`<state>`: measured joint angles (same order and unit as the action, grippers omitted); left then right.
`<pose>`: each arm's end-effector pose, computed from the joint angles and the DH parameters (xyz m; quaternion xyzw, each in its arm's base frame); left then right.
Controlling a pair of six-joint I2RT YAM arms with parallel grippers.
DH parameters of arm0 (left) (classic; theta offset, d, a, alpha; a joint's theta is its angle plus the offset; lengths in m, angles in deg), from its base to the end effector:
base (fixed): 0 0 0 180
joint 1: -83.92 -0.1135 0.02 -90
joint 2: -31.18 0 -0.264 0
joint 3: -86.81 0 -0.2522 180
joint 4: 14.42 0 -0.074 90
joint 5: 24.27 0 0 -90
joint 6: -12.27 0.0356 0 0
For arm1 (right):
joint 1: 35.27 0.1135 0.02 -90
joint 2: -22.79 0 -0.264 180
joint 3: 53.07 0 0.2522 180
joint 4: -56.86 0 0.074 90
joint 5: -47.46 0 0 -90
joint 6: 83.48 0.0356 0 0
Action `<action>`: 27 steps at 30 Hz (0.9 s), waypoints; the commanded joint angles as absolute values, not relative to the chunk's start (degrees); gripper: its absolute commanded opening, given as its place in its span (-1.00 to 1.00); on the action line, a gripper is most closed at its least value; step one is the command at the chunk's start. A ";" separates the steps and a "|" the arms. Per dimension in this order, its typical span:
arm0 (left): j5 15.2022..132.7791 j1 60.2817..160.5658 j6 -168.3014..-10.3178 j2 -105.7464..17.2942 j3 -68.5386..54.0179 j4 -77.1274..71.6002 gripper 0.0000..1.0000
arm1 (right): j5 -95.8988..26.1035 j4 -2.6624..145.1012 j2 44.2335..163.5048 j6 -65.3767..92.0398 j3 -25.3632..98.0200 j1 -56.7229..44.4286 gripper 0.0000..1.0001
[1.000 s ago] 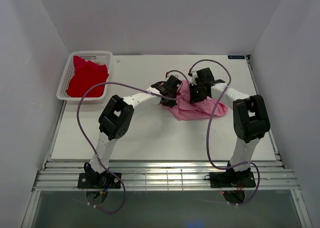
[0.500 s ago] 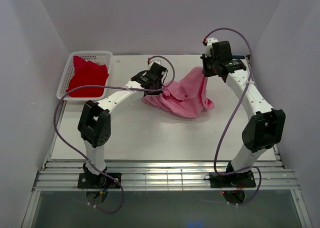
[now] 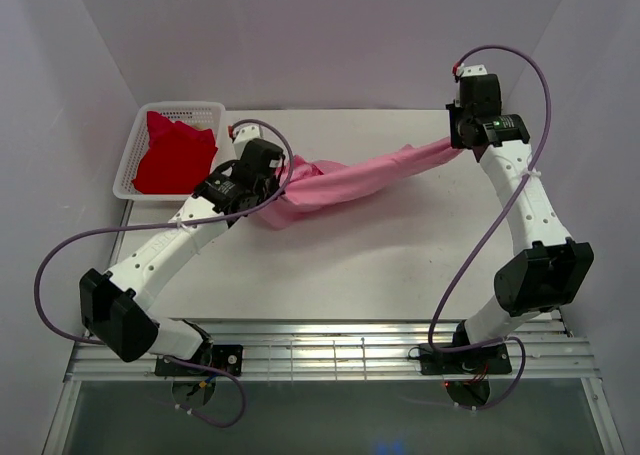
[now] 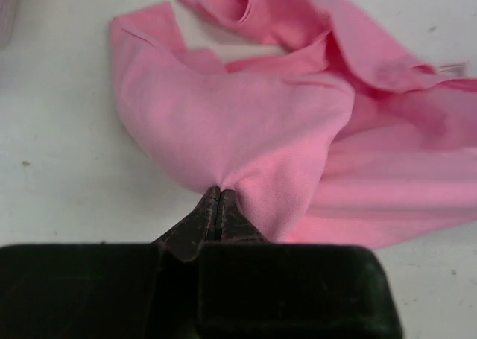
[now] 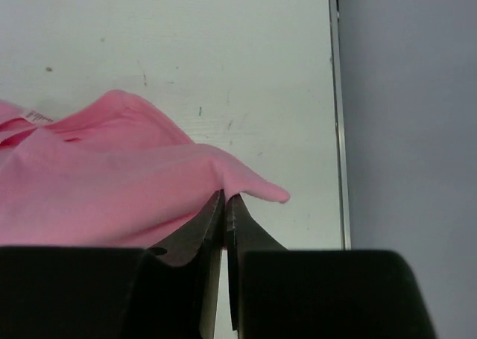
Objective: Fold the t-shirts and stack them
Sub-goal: Flatten out the tshirt
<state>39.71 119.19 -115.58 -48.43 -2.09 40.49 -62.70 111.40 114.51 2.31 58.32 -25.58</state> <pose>0.2511 -0.1585 0.3506 -0.1091 0.8927 -0.0634 0.4326 0.3506 0.0474 0.4009 -0.0252 0.8762 -0.1332 0.4625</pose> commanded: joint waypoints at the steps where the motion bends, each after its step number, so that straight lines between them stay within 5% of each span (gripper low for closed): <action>1: 36.90 119.26 -121.67 -46.70 -6.92 44.95 -1.00 | -70.65 113.34 111.82 3.09 56.94 -26.13 -0.84; 6: 41.00 119.26 -122.73 -47.13 -7.71 47.41 -1.00 | -74.97 114.57 110.07 4.84 58.77 -26.31 -0.82; 8: 44.70 119.34 -122.64 -48.62 -8.67 48.47 -0.66 | -74.18 116.23 109.71 5.46 59.39 -26.31 -0.82; 10: 47.52 120.48 -123.34 -48.80 -10.16 48.73 0.04 | -72.78 117.20 109.10 6.08 58.00 -26.31 -0.82; 13: 47.36 121.54 -124.05 -48.89 -11.14 48.21 0.24 | -71.20 117.29 107.70 8.09 52.66 -26.31 -0.82; 27: 44.73 121.45 -110.08 -83.84 16.17 34.93 0.06 | -64.96 113.60 102.77 10.47 40.07 -26.31 -0.82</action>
<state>45.94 121.51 -114.57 -80.24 9.78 37.86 -66.81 116.49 105.51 9.39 40.85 -25.95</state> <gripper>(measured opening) 0.527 0.091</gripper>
